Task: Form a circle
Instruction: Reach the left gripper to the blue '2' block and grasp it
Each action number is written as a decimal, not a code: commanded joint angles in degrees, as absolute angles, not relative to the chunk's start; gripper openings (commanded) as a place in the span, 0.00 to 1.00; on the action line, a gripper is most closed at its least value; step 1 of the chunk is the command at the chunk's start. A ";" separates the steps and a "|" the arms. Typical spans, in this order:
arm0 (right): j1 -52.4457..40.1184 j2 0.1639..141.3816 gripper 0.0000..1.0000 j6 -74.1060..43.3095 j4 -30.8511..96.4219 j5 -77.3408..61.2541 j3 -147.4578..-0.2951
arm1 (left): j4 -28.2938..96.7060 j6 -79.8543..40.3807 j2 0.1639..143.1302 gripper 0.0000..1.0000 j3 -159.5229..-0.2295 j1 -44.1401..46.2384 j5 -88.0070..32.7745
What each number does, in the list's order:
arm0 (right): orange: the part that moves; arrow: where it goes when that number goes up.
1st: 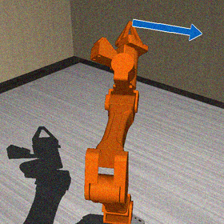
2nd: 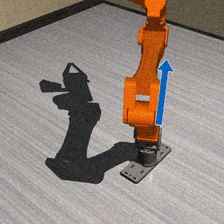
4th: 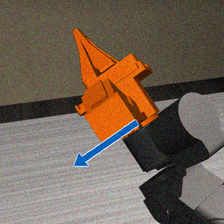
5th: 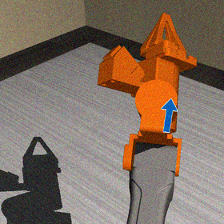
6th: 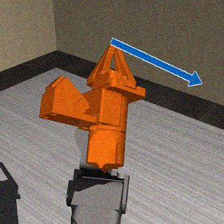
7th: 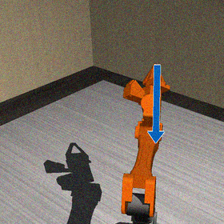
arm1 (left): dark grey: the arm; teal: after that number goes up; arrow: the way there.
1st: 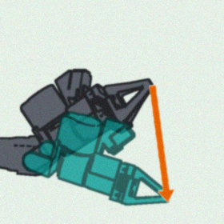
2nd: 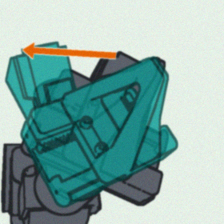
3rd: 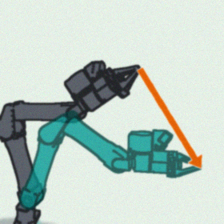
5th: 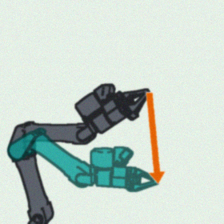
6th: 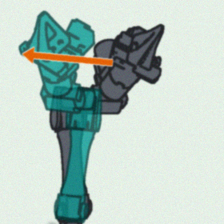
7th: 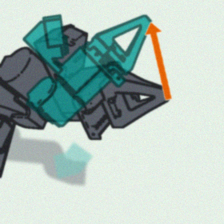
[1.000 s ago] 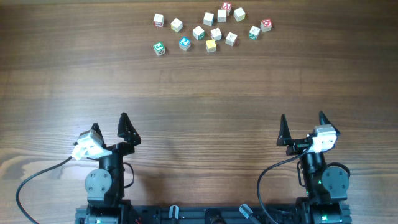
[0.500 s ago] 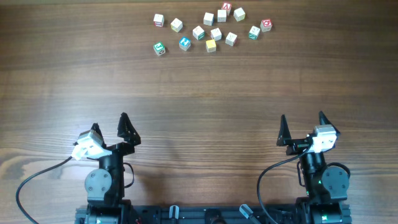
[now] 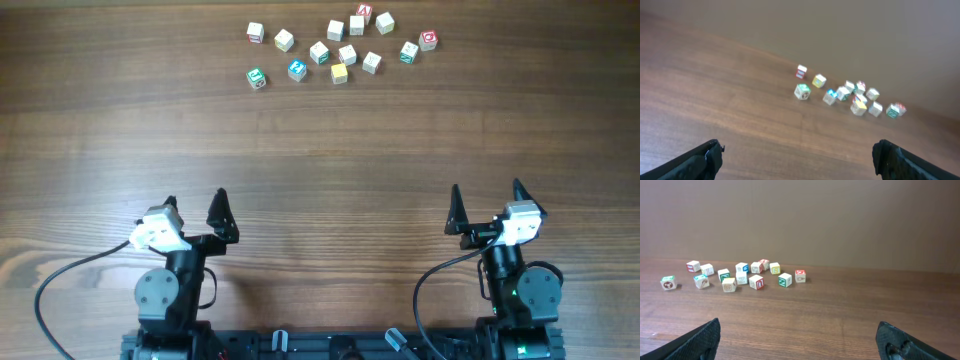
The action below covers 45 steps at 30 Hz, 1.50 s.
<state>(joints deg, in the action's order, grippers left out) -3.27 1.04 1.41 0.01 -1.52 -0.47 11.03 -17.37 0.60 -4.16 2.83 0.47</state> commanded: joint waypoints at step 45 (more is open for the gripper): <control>-3.03 0.43 1.00 1.32 -0.10 -2.66 -0.30 | 12.45 -9.32 93.67 1.00 -92.71 5.26 -11.81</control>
